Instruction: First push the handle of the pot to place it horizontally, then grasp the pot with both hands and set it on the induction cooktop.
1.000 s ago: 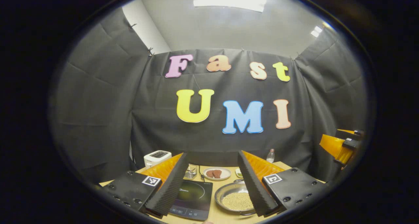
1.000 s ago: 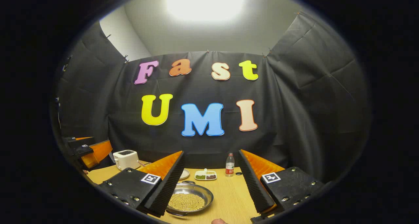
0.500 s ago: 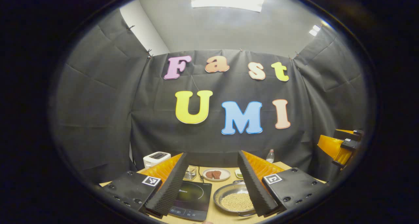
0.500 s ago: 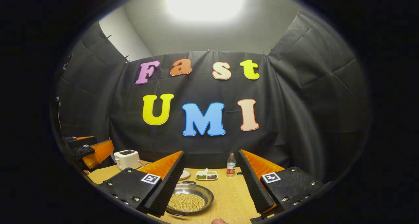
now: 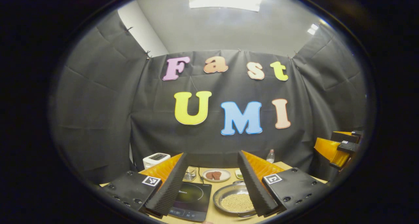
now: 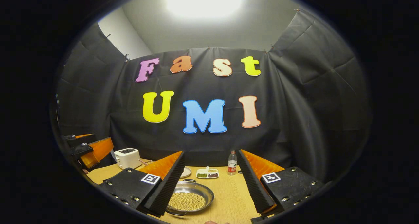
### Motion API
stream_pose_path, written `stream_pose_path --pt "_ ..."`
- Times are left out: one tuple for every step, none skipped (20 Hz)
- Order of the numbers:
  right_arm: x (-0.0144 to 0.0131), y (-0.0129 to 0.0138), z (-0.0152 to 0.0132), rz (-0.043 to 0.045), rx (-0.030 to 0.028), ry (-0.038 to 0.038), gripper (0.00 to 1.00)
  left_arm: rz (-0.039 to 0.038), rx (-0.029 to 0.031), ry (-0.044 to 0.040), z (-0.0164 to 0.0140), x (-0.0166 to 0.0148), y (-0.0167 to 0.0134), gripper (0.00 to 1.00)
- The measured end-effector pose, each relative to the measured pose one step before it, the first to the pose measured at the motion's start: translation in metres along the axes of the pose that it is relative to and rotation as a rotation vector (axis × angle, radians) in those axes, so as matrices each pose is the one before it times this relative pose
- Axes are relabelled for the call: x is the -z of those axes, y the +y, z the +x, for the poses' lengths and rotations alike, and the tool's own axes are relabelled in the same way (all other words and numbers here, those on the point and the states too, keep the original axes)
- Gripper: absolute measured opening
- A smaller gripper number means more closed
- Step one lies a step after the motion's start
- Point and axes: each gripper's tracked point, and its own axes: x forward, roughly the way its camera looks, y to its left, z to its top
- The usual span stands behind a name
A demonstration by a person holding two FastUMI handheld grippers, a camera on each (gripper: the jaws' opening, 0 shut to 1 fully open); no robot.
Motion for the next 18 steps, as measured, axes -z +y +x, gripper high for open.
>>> stream_pose_path --pt "-0.00038 -0.00084 0.00108 -0.00067 0.00036 0.00041 0.97 0.00028 -0.00130 0.00034 0.00075 -0.00032 -0.00068 1.00" --pt "0.00044 0.00050 0.00101 0.00114 -0.00200 0.00166 0.97 -0.00065 -0.00094 0.00062 0.00173 0.00071 0.00010 1.00" --pt "0.00095 0.00024 0.00236 0.00189 -0.00267 0.00388 0.97 -0.00158 -0.00068 0.00024 0.00028 0.00016 -0.00050 1.00" --pt "0.00189 -0.00090 0.00163 -0.00016 0.00108 0.00670 0.97 -0.00085 -0.00016 -0.00016 0.00114 -0.00057 -0.00049 1.00" --pt "0.00135 -0.00139 0.00149 -0.00035 0.00095 0.00732 0.94 0.00044 -0.00105 -0.00159 0.00108 -0.00047 -0.00010 1.00" --pt "0.00246 -0.00063 0.00141 0.00085 0.00319 0.00893 0.92 0.00146 -0.00087 -0.00227 0.00092 -0.00042 -0.00040 1.00" --pt "0.00086 -0.00134 0.00101 0.00121 0.00222 0.00608 0.79 0.00274 -0.00096 -0.00179 0.00061 -0.00152 -0.00054 1.00" --pt "0.00062 -0.00104 0.00023 0.00209 0.00291 0.00364 0.80 0.00191 -0.00054 -0.00073 0.00087 0.00140 0.00003 1.00" --pt "0.00077 -0.00070 0.00204 0.00293 0.00072 0.00468 0.75 0.00015 -0.00102 0.00113 -0.00015 0.00052 -0.00053 1.00" --pt "0.00223 -0.00083 0.00124 0.00124 0.00048 0.00535 0.74 -0.00099 -0.00009 0.00102 0.00096 0.00053 -0.00045 1.00" --pt "0.00132 -0.00040 0.00095 -0.00122 -0.00040 0.00743 0.74 -0.00036 -0.00093 0.00088 0.00032 -0.00023 -0.00025 1.00" --pt "0.00011 -0.00431 0.00157 0.00136 0.01483 -0.00079 0.74 0.00104 -0.00168 0.00027 -0.00043 0.00077 -0.00071 1.00" --pt "-0.00126 -0.00098 0.00196 0.00395 -0.00236 0.00262 0.57 0.00215 -0.00241 -0.00002 0.00002 -0.00057 -0.00030 1.00" --pt "0.00207 0.00312 -0.00147 0.00397 -0.00743 0.00569 0.40 0.00036 -0.00228 -0.00029 0.00078 0.00034 0.00014 1.00" --pt "0.00345 0.00093 0.00182 -0.00097 -0.00758 0.00908 0.39 -0.00190 0.00054 0.00114 -0.00012 -0.00030 -0.00112 1.00" --pt "0.00195 -0.00002 0.00001 -0.00172 -0.00878 0.01082 0.39 -0.00024 -0.00039 -0.00019 0.00080 0.00049 -0.00098 1.00" --pt "0.00257 -0.00146 0.00084 -0.00473 -0.00010 0.00832 0.39 0.00307 -0.00249 -0.00127 -0.00017 -0.00116 0.00033 1.00" --pt "-0.00087 -0.00414 0.00527 0.00469 0.00638 -0.00206 0.39 0.00357 -0.00144 -0.00149 0.00129 -0.00011 0.00051 1.00"
